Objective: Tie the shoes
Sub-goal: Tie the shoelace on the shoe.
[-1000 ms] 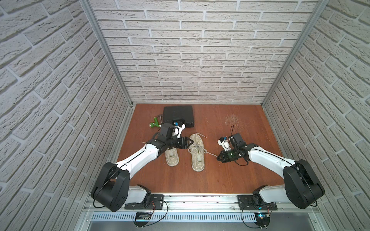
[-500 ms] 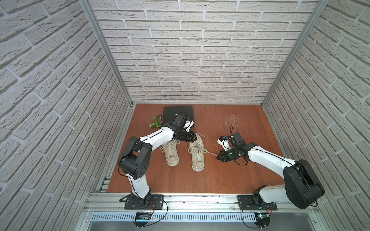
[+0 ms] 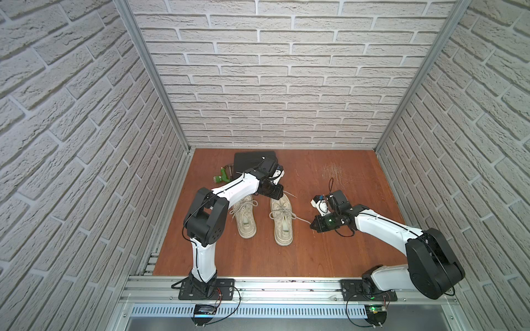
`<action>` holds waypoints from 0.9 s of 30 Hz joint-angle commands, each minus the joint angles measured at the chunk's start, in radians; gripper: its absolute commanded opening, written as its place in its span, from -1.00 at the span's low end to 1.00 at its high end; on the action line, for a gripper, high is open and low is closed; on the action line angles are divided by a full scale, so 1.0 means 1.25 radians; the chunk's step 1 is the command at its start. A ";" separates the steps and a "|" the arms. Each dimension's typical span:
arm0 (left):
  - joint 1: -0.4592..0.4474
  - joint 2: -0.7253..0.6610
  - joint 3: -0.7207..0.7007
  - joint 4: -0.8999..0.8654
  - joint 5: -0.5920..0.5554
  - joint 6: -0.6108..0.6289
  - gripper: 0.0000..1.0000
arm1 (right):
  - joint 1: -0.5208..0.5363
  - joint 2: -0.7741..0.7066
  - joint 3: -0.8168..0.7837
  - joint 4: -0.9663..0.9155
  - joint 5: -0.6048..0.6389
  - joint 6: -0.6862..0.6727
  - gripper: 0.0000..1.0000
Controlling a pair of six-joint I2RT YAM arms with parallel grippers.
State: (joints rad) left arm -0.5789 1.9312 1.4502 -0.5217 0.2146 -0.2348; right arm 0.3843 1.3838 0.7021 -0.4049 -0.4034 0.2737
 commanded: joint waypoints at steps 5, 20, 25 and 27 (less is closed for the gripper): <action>-0.015 0.061 0.071 -0.034 -0.025 0.039 -0.11 | 0.008 0.001 0.020 0.004 0.007 -0.001 -0.95; -0.019 0.083 0.073 -0.029 -0.037 0.039 -0.68 | 0.010 -0.006 0.022 -0.005 0.026 -0.002 -0.95; -0.018 0.071 0.063 -0.017 -0.030 0.039 -0.97 | 0.009 -0.016 0.027 -0.009 0.035 -0.002 -0.95; -0.016 0.053 0.049 -0.002 -0.020 0.036 -1.00 | 0.009 -0.022 0.032 -0.004 0.038 -0.001 -0.95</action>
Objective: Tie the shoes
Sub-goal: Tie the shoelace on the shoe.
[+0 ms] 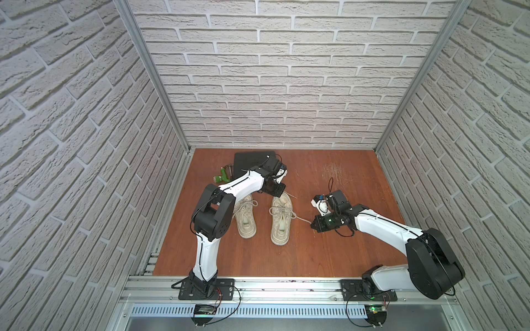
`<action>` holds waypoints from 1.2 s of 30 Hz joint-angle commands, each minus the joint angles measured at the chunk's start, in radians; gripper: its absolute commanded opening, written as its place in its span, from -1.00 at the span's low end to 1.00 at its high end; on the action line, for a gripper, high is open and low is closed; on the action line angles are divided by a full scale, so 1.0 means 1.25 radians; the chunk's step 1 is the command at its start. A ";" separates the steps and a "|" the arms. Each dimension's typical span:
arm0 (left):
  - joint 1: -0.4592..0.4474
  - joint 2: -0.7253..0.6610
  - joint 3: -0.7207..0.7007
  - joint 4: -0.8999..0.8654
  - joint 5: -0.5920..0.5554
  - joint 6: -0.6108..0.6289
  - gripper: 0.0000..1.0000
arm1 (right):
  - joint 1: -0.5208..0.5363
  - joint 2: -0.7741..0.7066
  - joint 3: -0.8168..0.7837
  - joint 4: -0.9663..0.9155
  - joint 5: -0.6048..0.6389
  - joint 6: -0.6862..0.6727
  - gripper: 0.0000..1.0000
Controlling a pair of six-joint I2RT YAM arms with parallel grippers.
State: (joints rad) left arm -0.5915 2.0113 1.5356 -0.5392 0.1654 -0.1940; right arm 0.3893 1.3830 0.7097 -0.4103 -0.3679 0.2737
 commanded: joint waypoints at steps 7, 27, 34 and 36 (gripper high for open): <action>0.020 -0.168 -0.146 0.106 0.029 -0.031 -1.00 | 0.002 -0.062 0.067 0.006 0.051 0.003 -0.95; 0.165 -0.556 -0.568 0.223 -0.149 -0.166 -1.00 | -0.081 -0.236 -0.051 -0.020 0.354 0.152 -0.95; 0.212 -0.568 -0.612 0.235 -0.159 -0.177 -1.00 | -0.139 -0.227 -0.073 -0.025 0.392 0.153 -0.95; 0.219 -0.567 -0.617 0.240 -0.159 -0.178 -1.00 | -0.160 -0.209 -0.076 -0.012 0.375 0.156 -0.95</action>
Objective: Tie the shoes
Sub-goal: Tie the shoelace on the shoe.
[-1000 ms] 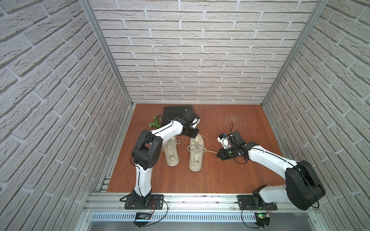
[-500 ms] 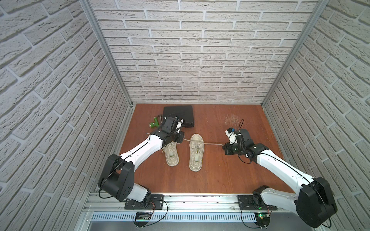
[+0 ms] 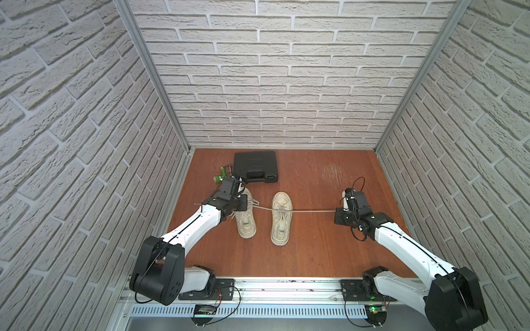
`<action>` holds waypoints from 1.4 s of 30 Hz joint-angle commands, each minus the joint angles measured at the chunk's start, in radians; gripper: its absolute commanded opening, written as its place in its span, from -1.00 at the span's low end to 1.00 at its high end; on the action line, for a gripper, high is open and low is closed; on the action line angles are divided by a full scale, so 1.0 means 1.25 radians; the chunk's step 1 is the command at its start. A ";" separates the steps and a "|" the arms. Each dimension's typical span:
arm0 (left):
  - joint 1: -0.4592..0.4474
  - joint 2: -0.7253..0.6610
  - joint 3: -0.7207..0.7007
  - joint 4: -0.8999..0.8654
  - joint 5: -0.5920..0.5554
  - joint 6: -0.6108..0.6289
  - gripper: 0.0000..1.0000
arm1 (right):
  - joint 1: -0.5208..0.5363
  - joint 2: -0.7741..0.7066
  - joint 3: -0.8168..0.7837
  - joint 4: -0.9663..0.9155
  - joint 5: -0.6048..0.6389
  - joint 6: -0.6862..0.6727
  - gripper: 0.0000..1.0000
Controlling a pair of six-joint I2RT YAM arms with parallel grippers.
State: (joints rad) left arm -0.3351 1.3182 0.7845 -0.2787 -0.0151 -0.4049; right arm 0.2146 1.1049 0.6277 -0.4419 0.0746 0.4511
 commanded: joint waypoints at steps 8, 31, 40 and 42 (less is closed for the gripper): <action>0.029 -0.008 -0.025 0.051 0.014 -0.009 -1.00 | -0.072 0.082 -0.001 0.034 -0.023 0.013 -0.95; -0.104 -0.062 0.116 0.028 0.043 0.035 -1.00 | 0.155 0.020 0.211 0.086 -0.238 -0.273 0.33; -0.104 -0.034 0.128 0.044 0.081 0.016 -1.00 | 0.259 0.150 0.264 0.117 -0.220 -0.346 0.39; -0.102 -0.029 0.131 0.041 0.083 0.016 -1.00 | 0.273 0.161 0.279 0.100 -0.216 -0.374 0.41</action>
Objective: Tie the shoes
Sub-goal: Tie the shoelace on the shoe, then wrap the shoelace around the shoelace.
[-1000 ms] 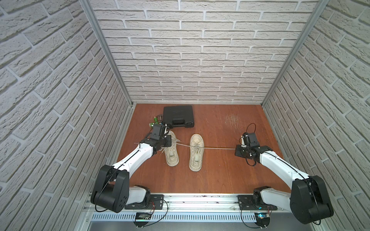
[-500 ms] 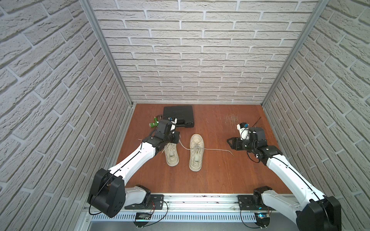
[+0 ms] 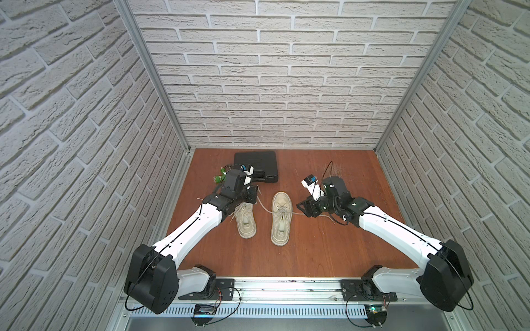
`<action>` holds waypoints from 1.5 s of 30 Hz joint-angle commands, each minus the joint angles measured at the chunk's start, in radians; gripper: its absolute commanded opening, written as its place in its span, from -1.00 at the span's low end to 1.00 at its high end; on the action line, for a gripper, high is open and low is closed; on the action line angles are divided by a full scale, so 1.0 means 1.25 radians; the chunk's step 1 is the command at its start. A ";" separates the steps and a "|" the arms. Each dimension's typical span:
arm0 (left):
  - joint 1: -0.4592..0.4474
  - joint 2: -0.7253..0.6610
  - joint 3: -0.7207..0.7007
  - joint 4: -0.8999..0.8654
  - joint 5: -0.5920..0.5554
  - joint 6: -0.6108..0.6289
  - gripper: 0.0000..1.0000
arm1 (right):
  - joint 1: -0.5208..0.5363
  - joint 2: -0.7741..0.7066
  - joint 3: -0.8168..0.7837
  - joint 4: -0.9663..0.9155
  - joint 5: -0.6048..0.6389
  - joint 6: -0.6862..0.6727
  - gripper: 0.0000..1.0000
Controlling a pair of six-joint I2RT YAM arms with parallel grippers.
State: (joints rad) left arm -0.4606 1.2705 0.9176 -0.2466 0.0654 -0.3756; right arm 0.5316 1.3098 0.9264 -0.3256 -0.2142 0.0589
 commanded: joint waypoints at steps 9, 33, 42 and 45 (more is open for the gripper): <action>0.004 0.001 0.016 0.027 0.031 -0.025 -1.00 | 0.100 0.103 0.134 -0.049 -0.023 -0.127 0.34; 0.009 -0.064 0.010 0.018 0.020 -0.045 -1.00 | 0.166 0.398 0.304 -0.025 -0.067 -0.116 -0.08; 0.009 -0.054 0.016 0.014 0.025 -0.044 -1.00 | 0.162 0.394 0.277 0.023 -0.027 -0.075 -0.56; 0.009 -0.053 0.015 0.012 0.022 -0.043 -1.00 | 0.154 0.377 0.260 0.031 -0.027 -0.061 -0.87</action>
State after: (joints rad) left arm -0.4538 1.2076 0.9245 -0.2470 0.0937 -0.4240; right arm 0.7300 1.8248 1.2736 -0.3378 -0.2584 -0.0441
